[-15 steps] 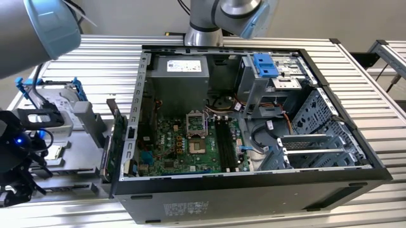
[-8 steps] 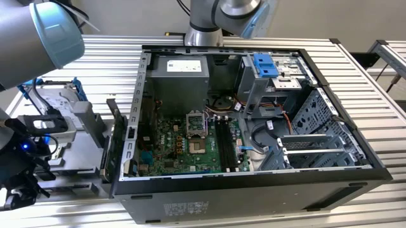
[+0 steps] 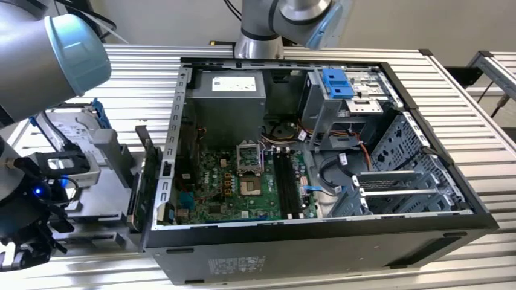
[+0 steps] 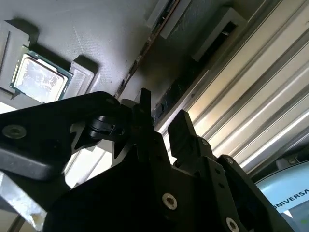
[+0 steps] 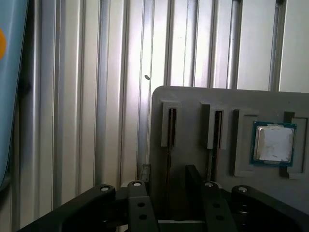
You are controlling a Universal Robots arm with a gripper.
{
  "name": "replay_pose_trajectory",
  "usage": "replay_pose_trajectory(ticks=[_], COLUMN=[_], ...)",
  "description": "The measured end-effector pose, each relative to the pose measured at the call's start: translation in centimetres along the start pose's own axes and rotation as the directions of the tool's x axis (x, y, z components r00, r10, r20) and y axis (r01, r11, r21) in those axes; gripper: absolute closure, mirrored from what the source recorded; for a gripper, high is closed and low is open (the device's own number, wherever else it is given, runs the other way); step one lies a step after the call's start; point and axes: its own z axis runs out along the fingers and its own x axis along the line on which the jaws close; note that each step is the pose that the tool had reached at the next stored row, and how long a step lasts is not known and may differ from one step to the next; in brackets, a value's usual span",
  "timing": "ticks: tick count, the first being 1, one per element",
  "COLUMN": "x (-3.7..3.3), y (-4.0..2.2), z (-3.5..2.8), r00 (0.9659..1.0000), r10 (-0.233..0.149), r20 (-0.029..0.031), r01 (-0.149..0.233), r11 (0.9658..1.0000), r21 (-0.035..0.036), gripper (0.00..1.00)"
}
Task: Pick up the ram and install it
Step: 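Pick up the ram and move it above insertion slot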
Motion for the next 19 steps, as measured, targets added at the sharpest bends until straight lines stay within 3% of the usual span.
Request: replay_pose_trajectory(ticks=[16,17,19], x=[-0.01,-0.01,-0.01], y=[0.21,0.21,0.21], z=[-0.08,-0.08,-0.08], r00=[1.0000,1.0000,1.0000], r10=[0.000,0.000,0.000], r20=[0.0000,0.0001,0.0001], r01=[0.000,0.000,0.000], r11=[1.0000,1.0000,1.0000], r21=[0.0001,0.0002,0.0002], gripper=[0.00,1.00,1.00])
